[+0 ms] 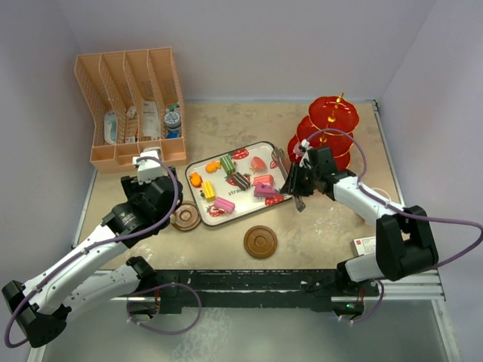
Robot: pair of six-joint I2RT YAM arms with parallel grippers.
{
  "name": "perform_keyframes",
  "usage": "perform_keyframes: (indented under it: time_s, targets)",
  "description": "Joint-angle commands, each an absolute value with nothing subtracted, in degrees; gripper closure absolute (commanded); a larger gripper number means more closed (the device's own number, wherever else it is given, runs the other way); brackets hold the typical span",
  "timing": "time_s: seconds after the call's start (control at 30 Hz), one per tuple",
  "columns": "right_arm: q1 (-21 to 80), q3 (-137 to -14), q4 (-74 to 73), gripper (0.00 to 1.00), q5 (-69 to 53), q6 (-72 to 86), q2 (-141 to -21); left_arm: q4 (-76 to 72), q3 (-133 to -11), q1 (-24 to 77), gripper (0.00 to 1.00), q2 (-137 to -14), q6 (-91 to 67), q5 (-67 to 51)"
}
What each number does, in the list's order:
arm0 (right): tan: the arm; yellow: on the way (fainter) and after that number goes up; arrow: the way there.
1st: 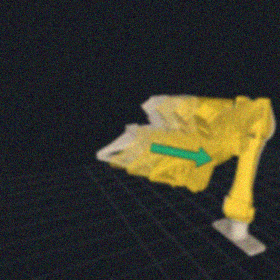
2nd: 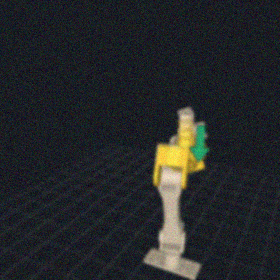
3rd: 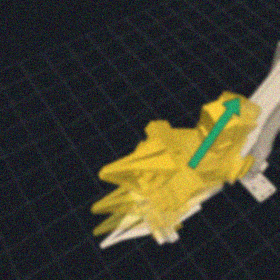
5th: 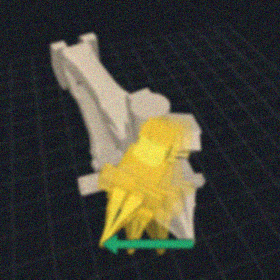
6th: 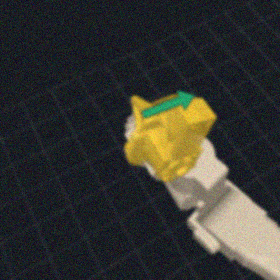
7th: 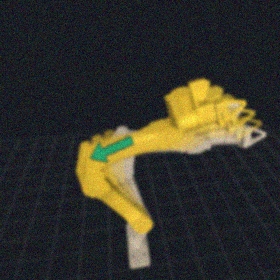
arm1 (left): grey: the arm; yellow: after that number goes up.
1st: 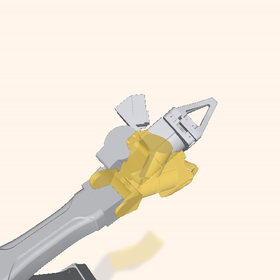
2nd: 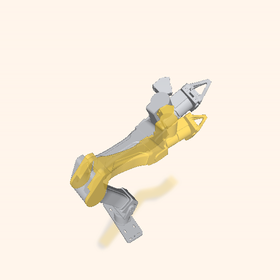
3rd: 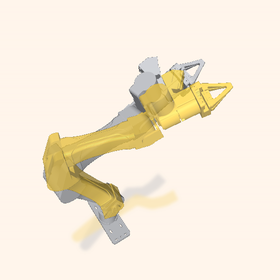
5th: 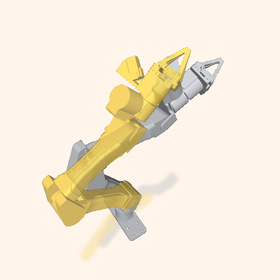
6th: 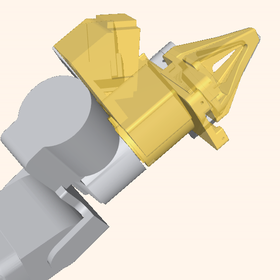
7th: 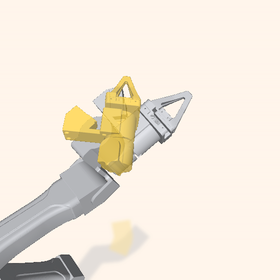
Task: Serve the afternoon tea
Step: Adjust the dessert on the tray.
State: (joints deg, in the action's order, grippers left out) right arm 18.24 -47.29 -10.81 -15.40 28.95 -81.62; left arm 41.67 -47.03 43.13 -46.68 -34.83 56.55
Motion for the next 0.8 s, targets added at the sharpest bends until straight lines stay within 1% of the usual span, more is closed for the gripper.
perform_keyframes:
  time_s: [0.0, 0.1, 0.23, 0.33, 0.53, 0.63, 0.77]
  targets:
    - [18.0, -47.2, -9.6, 0.65, -15.8, 27.1, -76.3, 41.0, -48.1, 43.0, 0.15, -46.7, -34.0, 56.6]
    - [18.2, -47.7, -11.4, 0.63, -17.6, 25.1, -74.7, 40.8, -48.2, 42.9, 0.15, -46.7, -33.9, 56.4]
    - [20.0, -48.4, -14.1, 0.62, -17.0, 22.7, -74.1, 40.8, -48.1, 42.9, 0.15, -47.0, -33.7, 56.3]
    - [23.7, -49.8, -16.2, 0.62, -12.2, 22.1, -74.7, 40.8, -48.2, 42.9, 0.15, -47.0, -33.7, 56.1]
    - [33.4, -55.6, -20.8, 0.58, 1.5, 23.2, -78.2, 40.9, -48.1, 43.0, 0.15, -46.7, -33.9, 56.2]
    - [35.7, -58.2, -22.8, 0.58, 5.7, 23.0, -80.1, 41.0, -48.2, 42.9, 0.15, -46.7, -33.9, 56.2]
    - [36.8, -60.8, -24.4, 0.58, 7.9, 21.9, -83.3, 40.9, -48.1, 42.9, 0.15, -46.7, -33.9, 56.2]
